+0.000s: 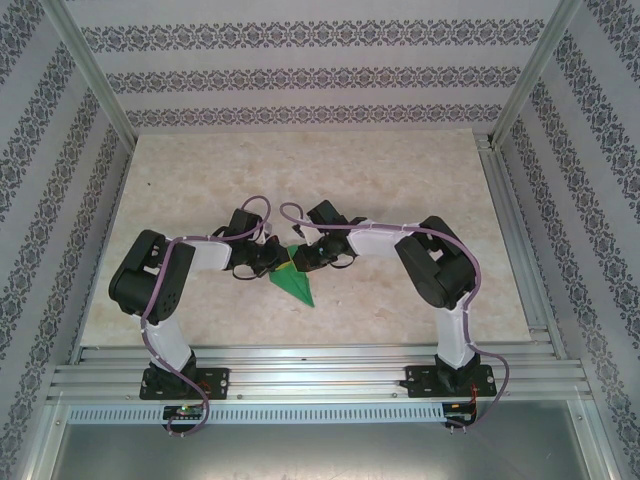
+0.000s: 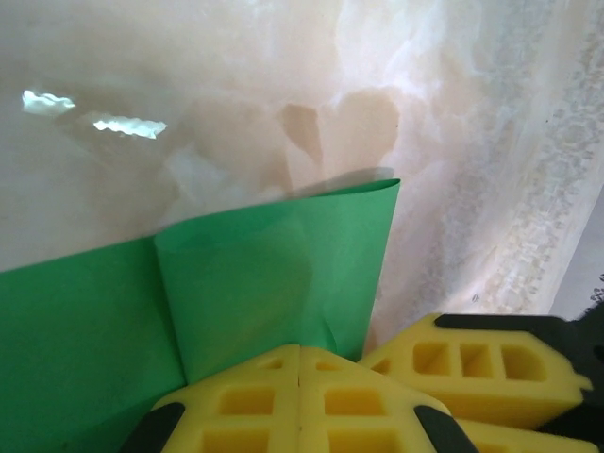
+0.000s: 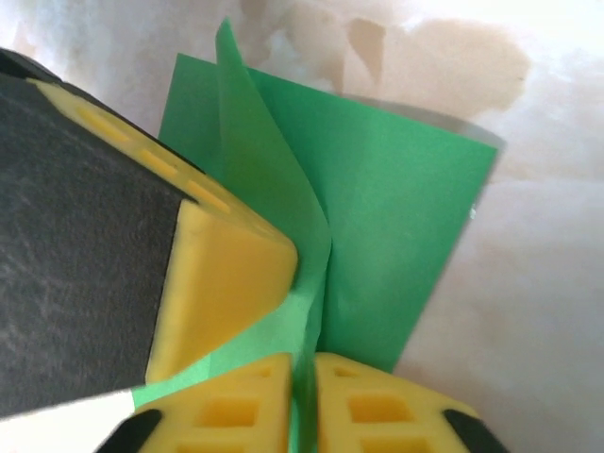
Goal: Fold a paper plane with a square sheet of paper (fold left side to right side)
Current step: Fourth fold the wing at the center of the table.
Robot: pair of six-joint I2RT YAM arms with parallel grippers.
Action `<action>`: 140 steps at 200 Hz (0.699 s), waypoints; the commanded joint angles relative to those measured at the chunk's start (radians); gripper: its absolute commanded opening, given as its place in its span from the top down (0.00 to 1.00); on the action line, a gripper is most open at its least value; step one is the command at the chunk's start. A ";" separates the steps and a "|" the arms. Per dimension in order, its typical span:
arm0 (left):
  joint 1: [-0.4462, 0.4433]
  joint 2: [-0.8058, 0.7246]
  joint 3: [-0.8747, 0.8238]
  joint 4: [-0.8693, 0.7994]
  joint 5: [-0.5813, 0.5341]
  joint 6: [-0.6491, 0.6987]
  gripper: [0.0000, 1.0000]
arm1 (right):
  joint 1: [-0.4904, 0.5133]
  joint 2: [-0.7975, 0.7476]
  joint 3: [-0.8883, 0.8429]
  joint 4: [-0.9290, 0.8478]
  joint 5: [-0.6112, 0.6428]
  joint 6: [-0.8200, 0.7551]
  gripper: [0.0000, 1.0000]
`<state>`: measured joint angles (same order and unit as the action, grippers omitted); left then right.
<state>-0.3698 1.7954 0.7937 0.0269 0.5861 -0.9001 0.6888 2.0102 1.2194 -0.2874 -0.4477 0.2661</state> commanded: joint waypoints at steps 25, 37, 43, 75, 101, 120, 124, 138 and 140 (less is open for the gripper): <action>-0.015 0.049 -0.042 -0.074 -0.105 0.040 1.00 | -0.042 -0.194 -0.044 -0.110 0.105 -0.004 0.83; -0.015 0.049 -0.041 -0.079 -0.108 0.041 1.00 | -0.020 -0.217 -0.069 -0.092 0.067 0.022 0.89; -0.015 0.048 -0.040 -0.082 -0.111 0.044 1.00 | -0.005 -0.225 -0.081 -0.075 0.050 0.040 0.90; -0.015 0.048 -0.040 -0.090 -0.114 0.049 1.00 | 0.084 -0.213 -0.144 0.088 -0.029 0.179 0.93; -0.016 0.048 -0.034 -0.104 -0.121 0.056 1.00 | 0.112 -0.154 -0.139 0.161 -0.043 0.235 0.94; -0.015 0.048 -0.027 -0.116 -0.124 0.062 1.00 | 0.114 -0.113 -0.122 0.163 -0.037 0.235 0.94; -0.016 0.047 -0.027 -0.117 -0.124 0.062 1.00 | 0.114 -0.107 -0.117 0.158 -0.031 0.233 0.94; -0.016 0.047 -0.023 -0.125 -0.126 0.066 1.00 | 0.112 -0.091 -0.105 0.138 -0.019 0.216 0.94; -0.016 0.046 -0.024 -0.125 -0.127 0.066 1.00 | 0.112 -0.087 -0.103 0.133 -0.015 0.215 0.94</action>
<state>-0.3748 1.7954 0.7925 0.0296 0.5755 -0.8680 0.8089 1.8923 1.0855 -0.1783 -0.4725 0.4679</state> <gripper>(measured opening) 0.056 0.063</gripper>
